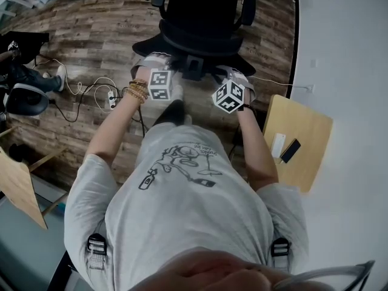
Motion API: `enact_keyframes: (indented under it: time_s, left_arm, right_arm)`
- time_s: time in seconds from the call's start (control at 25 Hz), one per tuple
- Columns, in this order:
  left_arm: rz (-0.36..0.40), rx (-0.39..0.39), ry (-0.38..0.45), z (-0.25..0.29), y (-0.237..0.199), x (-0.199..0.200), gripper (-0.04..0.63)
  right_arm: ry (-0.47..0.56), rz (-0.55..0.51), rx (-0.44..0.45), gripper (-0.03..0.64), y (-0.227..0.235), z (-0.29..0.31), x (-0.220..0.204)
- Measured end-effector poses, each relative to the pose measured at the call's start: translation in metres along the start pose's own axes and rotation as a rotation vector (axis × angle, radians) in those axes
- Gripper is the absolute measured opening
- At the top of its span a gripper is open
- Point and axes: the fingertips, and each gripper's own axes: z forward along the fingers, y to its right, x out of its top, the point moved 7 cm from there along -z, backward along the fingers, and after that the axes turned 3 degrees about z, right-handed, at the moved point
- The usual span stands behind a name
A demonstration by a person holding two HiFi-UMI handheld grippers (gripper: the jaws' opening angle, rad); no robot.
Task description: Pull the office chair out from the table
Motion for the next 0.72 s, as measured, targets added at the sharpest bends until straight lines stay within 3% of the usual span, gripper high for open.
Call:
enact_keyframes:
  time_s: [0.16, 0.72]
  left_arm:
    - [-0.024, 0.005, -0.034, 0.0030, 0.0004, 0.0048, 0.098]
    - [-0.058, 0.021, -0.029, 0.0010, -0.0028, 0.0045, 0.100]
  right_arm:
    - [-0.006, 0.011, -0.012, 0.123, -0.0002, 0.0000, -0.0036]
    - [0.022, 0.001, -0.026, 0.129, 0.0024, -0.0018, -0.0018]
